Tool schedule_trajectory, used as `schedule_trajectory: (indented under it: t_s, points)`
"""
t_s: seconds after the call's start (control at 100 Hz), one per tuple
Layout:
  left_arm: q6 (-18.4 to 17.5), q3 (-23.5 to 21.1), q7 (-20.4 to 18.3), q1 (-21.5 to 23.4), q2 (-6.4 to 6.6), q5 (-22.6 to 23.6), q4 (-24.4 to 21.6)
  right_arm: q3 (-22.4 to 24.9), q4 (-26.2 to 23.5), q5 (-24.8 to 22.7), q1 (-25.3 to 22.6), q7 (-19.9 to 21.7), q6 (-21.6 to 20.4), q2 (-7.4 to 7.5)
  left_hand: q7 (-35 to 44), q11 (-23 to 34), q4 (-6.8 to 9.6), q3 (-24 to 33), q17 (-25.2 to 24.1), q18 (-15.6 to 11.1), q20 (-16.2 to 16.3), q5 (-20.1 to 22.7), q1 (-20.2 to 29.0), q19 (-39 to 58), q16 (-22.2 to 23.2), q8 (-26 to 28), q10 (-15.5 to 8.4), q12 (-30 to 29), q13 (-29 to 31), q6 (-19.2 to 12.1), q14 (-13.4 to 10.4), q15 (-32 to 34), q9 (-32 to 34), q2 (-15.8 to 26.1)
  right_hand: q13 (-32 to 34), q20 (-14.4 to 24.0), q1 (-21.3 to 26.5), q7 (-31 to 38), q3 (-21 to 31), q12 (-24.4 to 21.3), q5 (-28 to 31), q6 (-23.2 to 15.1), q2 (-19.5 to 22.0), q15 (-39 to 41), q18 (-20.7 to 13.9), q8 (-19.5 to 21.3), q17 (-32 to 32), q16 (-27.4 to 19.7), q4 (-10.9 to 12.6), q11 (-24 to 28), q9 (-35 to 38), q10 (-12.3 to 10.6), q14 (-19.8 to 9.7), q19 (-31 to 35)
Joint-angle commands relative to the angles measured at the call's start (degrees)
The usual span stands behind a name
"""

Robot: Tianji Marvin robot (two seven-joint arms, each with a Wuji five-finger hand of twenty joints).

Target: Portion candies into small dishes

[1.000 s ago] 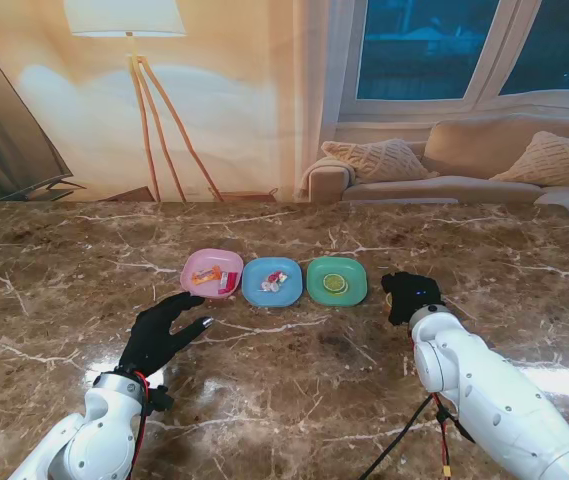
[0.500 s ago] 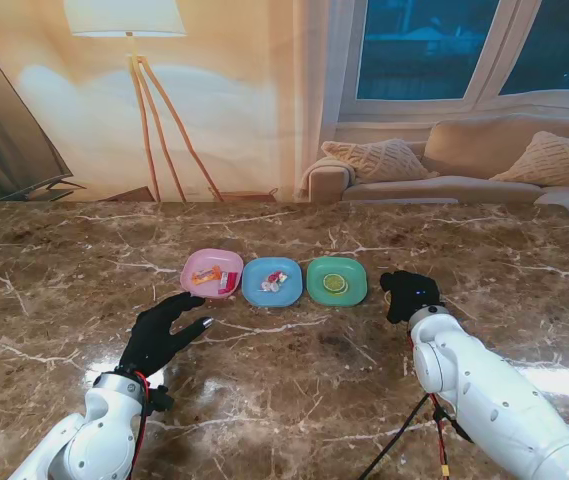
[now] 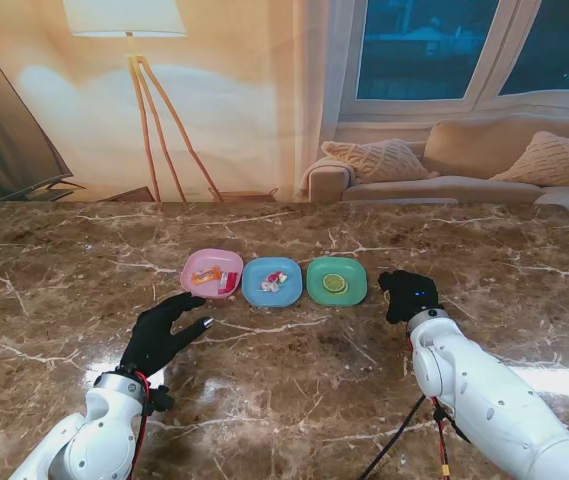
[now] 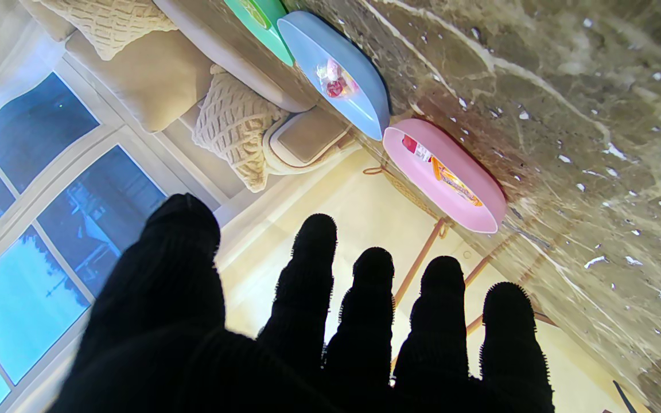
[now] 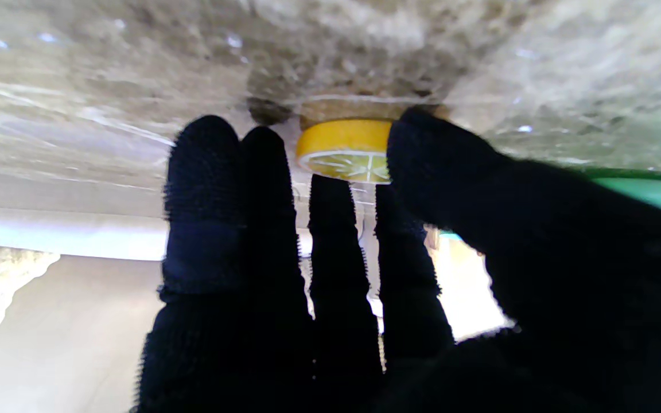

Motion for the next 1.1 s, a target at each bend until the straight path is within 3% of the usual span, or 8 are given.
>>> schedule_trajectory:
  t_s: [0.0, 0.23, 0.73, 1.09]
  points:
    - [-0.1, 0.2, -0.1, 0.2, 0.02, 0.0, 0.1, -1.7, 4.0, 0.8, -3.0, 2.6, -0.5, -0.77, -0.2, -0.8, 1.14, -1.7, -1.0, -1.2, -0.8, 0.7, 1.4, -1.5, -0.4, 0.5, 0.7, -0.8, -1.0, -0.1, -0.5, -1.7, -0.6, 2.2, 8.8, -2.6, 6.1, 6.5, 3.9, 4.4, 6.9, -5.1, 0.1, -3.7, -3.3, 0.7, 1.3, -3.5, -2.8, 6.6, 8.3, -6.2, -5.2, 3.3]
    - [-0.2, 0.2, -0.1, 0.2, 0.04, 0.0, 0.2, -1.8, 5.1, 1.1, -2.5, 0.2, -1.1, -1.12, -0.2, -0.8, 1.15, -1.8, -1.0, -1.1, -0.8, 0.6, 1.3, -1.6, -0.4, 0.5, 0.7, -0.8, -1.0, -0.1, -0.5, -1.7, -0.6, 2.2, 9.8, -4.1, 5.9, 7.0, 5.4, 4.2, 7.8, -5.5, -0.7, -3.9, -3.3, 0.3, 1.8, -3.8, -3.1, 6.4, 9.4, -6.2, -5.2, 4.4]
    - [-0.5, 0.4, -0.3, 0.2, 0.11, 0.3, 0.2, 4.6, -0.9, -3.6, -3.9, 1.1, -2.6, -0.19, -0.2, -0.8, 1.23, -1.7, -1.0, -1.0, -0.9, 0.5, 1.3, -1.8, -0.4, 0.5, 0.6, -0.7, -1.0, -0.3, -0.5, -1.8, -0.7, 1.9, 9.5, -4.6, 5.9, 7.2, 4.7, 4.0, 7.0, -5.4, 0.5, -4.2, -3.3, -0.2, 1.7, -3.8, -3.3, 6.2, 8.6, -5.8, -5.1, 4.3]
    - [-0.6, 0.3, -0.2, 0.2, 0.11, 0.2, 0.3, 6.3, -3.6, -4.4, -4.3, 1.7, -2.8, -0.24, -0.2, -0.8, 1.24, -1.7, -1.0, -1.1, -0.9, 0.4, 1.2, -1.9, -0.4, 0.5, 0.6, -0.7, -1.0, -0.2, -0.6, -1.8, -0.6, 1.8, 9.3, -4.5, 5.4, 7.0, 4.7, 3.8, 6.5, -5.0, 0.6, -4.4, -3.4, -0.4, 1.9, -3.8, -3.1, 6.2, 8.3, -5.6, -5.2, 4.2]
